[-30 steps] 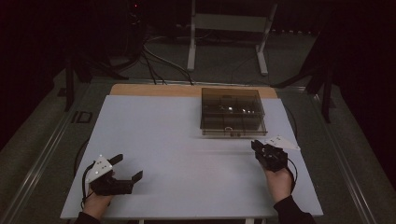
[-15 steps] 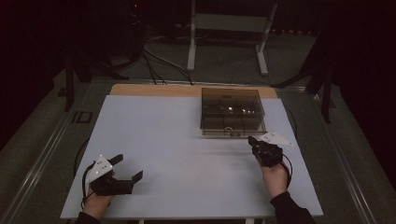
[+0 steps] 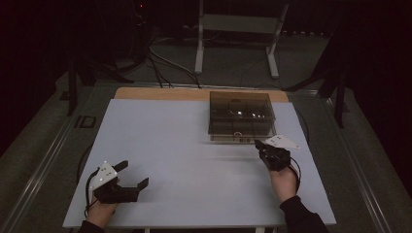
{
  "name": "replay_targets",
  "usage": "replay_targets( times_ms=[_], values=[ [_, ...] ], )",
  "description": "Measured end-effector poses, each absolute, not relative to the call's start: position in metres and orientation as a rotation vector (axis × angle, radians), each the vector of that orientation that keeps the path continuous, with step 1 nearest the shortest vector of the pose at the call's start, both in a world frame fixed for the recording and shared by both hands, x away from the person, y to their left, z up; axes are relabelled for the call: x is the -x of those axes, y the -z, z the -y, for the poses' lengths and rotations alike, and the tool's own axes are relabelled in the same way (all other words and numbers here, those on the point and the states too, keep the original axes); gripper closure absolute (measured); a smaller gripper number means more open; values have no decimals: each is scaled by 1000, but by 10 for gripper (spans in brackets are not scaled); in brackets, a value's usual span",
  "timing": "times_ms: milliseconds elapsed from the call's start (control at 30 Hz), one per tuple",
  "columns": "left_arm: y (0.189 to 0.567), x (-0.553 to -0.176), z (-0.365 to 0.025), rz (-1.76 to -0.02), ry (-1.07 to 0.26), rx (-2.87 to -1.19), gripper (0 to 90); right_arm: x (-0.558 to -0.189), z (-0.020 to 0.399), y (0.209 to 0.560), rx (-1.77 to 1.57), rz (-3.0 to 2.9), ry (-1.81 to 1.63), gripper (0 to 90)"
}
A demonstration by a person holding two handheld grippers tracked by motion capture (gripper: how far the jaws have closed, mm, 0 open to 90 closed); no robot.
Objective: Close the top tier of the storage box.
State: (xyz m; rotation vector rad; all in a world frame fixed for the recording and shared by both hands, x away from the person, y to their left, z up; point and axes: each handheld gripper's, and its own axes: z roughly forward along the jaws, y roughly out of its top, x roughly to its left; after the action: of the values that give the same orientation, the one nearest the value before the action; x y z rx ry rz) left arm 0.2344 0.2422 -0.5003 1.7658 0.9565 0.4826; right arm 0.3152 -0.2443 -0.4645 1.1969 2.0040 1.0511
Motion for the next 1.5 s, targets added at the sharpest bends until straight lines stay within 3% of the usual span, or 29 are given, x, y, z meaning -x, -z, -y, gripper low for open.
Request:
replay_targets(
  times_ms=[1500],
  values=[
    [500, -234, -243, -959, -487, -1764, 0, -335, 236, 477, -1223, -2041, -1020, 900]
  ],
)
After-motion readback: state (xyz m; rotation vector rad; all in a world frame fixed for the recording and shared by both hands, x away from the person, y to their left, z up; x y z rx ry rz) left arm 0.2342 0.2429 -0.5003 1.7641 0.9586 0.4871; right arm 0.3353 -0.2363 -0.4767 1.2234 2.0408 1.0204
